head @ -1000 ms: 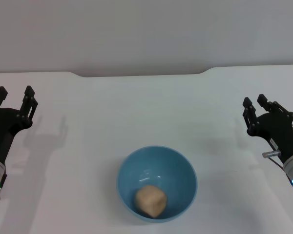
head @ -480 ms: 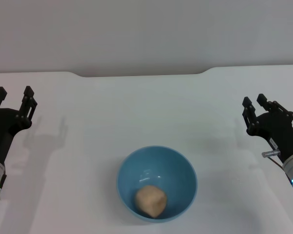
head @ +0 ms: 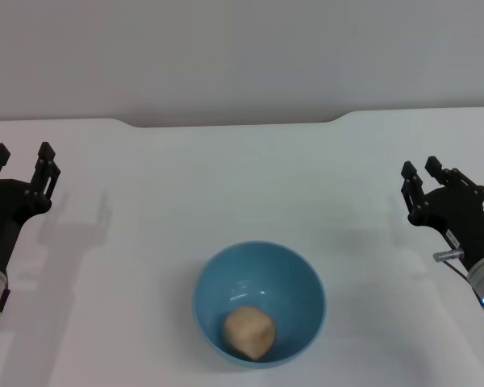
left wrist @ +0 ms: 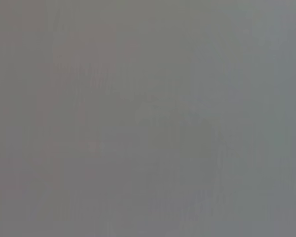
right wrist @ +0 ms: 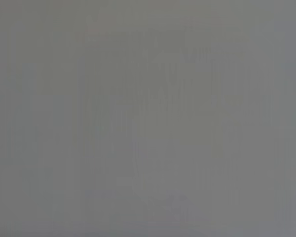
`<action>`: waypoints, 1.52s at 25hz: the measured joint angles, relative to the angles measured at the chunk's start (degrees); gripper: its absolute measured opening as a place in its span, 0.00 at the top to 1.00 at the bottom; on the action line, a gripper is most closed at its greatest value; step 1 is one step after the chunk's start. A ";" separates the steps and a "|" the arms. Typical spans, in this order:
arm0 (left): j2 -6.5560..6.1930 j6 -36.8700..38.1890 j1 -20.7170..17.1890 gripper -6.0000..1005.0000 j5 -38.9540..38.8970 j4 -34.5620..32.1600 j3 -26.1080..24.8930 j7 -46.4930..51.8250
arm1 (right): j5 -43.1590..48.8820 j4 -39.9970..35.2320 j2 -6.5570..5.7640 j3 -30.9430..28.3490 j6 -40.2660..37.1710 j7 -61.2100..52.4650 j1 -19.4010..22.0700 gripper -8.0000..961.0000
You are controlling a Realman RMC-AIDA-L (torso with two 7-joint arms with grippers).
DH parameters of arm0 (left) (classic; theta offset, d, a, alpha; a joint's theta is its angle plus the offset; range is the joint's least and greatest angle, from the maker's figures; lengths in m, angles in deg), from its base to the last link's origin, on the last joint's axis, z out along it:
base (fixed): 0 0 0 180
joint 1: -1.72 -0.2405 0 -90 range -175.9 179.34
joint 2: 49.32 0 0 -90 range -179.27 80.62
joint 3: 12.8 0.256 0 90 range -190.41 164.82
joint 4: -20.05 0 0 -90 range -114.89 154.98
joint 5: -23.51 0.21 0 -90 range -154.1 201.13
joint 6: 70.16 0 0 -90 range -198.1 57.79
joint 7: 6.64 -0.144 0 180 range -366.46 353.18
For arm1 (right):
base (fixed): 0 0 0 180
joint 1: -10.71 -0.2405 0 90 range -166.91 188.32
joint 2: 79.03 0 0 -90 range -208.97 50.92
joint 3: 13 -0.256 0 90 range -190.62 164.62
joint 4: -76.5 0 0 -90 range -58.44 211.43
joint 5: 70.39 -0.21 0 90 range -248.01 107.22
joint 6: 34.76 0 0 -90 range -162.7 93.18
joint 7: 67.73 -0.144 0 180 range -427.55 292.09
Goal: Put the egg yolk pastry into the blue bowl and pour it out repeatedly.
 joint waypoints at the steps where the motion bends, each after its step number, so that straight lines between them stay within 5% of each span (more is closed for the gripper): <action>1: 0.00 0.00 0.00 0.39 0.00 0.01 0.01 0.00 | -0.01 0.02 0.00 0.00 0.00 0.00 0.00 0.69; 38: 0.09 1.58 -0.31 0.38 0.00 -0.01 1.53 0.14 | -0.11 -0.27 -0.01 0.00 -0.98 0.00 0.38 0.69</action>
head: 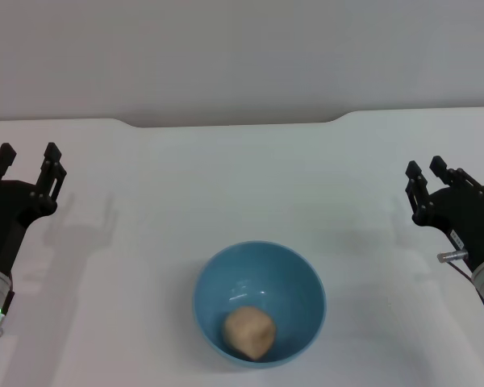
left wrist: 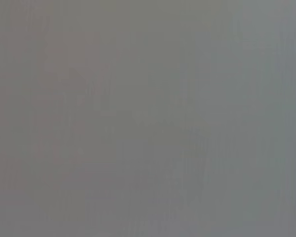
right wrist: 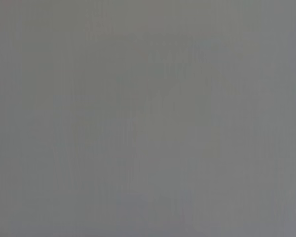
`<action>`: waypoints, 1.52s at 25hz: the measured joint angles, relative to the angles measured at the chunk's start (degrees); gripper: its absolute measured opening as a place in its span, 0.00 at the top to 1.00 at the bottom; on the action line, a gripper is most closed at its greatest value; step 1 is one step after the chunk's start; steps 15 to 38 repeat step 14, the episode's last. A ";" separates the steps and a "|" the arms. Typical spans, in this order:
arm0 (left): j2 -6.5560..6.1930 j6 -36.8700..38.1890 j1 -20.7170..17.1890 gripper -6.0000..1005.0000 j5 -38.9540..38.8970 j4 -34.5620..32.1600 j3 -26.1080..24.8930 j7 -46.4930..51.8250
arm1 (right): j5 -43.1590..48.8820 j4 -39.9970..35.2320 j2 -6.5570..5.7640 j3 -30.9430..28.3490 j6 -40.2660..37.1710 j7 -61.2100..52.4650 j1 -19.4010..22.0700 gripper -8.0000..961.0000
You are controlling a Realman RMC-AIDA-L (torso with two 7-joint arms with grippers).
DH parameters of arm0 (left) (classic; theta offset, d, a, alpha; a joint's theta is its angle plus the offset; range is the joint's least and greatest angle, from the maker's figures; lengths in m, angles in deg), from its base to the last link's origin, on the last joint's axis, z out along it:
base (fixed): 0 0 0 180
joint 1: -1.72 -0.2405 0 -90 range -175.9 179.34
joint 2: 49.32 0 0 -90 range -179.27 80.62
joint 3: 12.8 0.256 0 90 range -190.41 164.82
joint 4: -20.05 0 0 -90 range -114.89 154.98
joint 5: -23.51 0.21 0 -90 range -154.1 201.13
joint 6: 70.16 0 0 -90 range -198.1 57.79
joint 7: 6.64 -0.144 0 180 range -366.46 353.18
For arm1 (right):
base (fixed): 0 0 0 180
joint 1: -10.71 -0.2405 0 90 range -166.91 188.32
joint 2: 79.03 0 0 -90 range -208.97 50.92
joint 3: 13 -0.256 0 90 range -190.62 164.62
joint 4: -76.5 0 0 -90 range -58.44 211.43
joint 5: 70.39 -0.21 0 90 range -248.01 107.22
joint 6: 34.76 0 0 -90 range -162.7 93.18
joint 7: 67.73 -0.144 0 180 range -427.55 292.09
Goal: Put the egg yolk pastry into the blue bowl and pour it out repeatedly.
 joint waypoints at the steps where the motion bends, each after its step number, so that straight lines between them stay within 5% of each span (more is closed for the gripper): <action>1: 0.00 0.00 0.00 0.38 0.00 0.01 0.00 0.00 | 0.02 0.00 0.00 0.00 0.00 0.00 0.00 0.69; 38: 0.00 -0.01 -0.13 0.39 -0.02 0.03 0.00 -0.02 | 0.16 0.00 0.02 0.00 0.00 0.00 0.08 0.69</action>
